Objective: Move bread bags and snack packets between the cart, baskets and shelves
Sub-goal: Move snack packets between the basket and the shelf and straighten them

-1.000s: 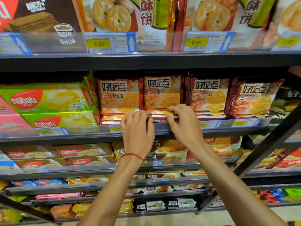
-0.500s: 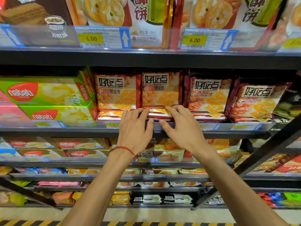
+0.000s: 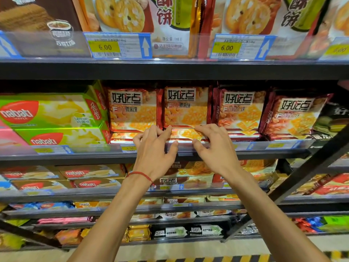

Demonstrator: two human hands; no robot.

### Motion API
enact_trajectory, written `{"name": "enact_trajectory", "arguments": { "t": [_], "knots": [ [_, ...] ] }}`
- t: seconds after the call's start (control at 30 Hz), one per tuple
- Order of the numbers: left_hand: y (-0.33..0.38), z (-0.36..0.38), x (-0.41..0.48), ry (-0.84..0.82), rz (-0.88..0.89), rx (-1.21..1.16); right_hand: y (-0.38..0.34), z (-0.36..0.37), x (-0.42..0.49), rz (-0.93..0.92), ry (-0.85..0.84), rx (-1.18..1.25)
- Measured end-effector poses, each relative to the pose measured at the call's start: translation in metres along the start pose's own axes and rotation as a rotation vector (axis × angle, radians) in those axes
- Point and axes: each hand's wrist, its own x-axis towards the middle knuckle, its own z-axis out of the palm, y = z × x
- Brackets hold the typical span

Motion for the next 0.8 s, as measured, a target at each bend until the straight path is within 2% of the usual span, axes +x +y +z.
{"name": "enact_trajectory", "arguments": {
  "t": [0.17, 0.27, 0.53, 0.6, 0.67, 0.8],
  "knots": [
    [0.004, 0.001, -0.005, 0.020, 0.065, 0.040, -0.004, 0.003, -0.002, -0.025, 0.043, -0.009],
    [0.008, 0.004, -0.005, 0.011, 0.116, 0.067, -0.008, 0.007, 0.000, -0.049, 0.010, -0.063],
    [0.016, 0.008, -0.006, -0.025, 0.121, 0.095, 0.001, 0.000, -0.004, -0.130, -0.022, -0.049],
    [0.024, 0.008, -0.008, 0.019, 0.152, 0.084, 0.008, -0.007, -0.010, -0.159, 0.041, -0.027],
    [0.040, 0.009, -0.007, 0.061, 0.202, 0.037, 0.021, -0.018, -0.020, -0.140, 0.186, 0.003],
    [0.090, 0.021, 0.000, 0.060, 0.265, -0.102, 0.058, -0.054, -0.033, 0.046, 0.448, 0.027]
  ]
}}
